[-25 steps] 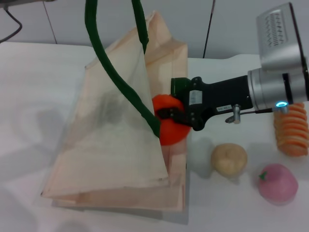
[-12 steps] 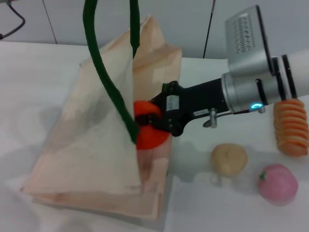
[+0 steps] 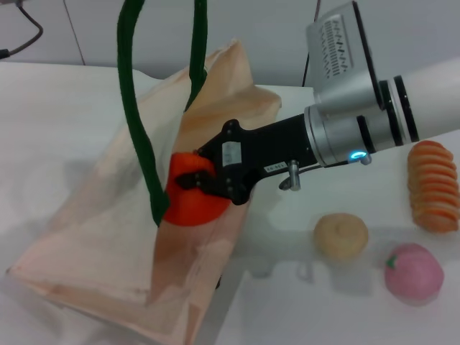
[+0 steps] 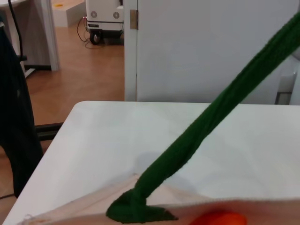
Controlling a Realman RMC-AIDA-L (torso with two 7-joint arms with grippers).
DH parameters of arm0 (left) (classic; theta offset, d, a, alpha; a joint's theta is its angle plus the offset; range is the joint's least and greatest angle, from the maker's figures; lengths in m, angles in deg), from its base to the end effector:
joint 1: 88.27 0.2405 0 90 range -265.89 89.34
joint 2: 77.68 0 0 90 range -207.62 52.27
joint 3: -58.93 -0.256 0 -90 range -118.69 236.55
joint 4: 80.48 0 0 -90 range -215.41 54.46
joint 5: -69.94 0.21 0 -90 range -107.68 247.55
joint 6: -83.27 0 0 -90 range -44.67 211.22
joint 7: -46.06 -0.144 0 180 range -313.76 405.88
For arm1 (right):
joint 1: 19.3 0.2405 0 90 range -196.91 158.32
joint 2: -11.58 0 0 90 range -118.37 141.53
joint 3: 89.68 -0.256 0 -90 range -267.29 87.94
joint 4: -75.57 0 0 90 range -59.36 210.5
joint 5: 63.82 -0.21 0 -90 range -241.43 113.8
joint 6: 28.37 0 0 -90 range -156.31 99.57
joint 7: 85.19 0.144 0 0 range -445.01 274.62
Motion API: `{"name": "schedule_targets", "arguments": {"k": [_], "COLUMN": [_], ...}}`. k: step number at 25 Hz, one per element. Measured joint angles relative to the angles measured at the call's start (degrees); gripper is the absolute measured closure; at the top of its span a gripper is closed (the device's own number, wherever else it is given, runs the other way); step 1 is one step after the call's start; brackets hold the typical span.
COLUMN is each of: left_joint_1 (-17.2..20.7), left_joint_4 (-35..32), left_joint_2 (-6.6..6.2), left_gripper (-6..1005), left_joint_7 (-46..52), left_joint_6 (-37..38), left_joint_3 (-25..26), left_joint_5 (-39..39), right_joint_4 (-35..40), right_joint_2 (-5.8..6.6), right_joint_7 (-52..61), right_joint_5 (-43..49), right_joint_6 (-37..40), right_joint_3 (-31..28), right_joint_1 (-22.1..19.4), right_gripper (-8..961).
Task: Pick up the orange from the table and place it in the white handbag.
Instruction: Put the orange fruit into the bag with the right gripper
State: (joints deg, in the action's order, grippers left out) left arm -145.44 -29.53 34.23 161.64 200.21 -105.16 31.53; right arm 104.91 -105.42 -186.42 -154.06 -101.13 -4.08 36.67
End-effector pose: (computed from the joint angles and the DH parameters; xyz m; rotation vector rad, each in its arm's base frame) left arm -0.1747 0.3875 0.1458 -2.5170 -1.0573 -1.2098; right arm 0.0935 0.3787 -0.0893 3.0720 0.0773 -0.4649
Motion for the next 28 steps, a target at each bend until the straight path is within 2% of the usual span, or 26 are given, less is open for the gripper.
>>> {"name": "schedule_targets", "arguments": {"k": [14, 28], "left_joint_1": [-0.4, -0.6], "left_joint_4": [-0.1, -0.3], "left_joint_2": [-0.1, -0.12], "left_gripper": [863, 863], "left_joint_7": [0.0, 0.0], "left_joint_6": [0.0, 0.0], "left_joint_3": [0.0, 0.0], "left_joint_5": [0.0, 0.0], "right_joint_4": [0.5, 0.8], "right_joint_2": [-0.08, -0.14], "right_joint_7": [0.0, 0.0], "right_joint_5": [-8.5, -12.4], "right_joint_6": [9.4, 15.2], "right_joint_3": [9.1, 10.3], "right_joint_1": [0.8, 1.7], "right_gripper": [882, 880]}}
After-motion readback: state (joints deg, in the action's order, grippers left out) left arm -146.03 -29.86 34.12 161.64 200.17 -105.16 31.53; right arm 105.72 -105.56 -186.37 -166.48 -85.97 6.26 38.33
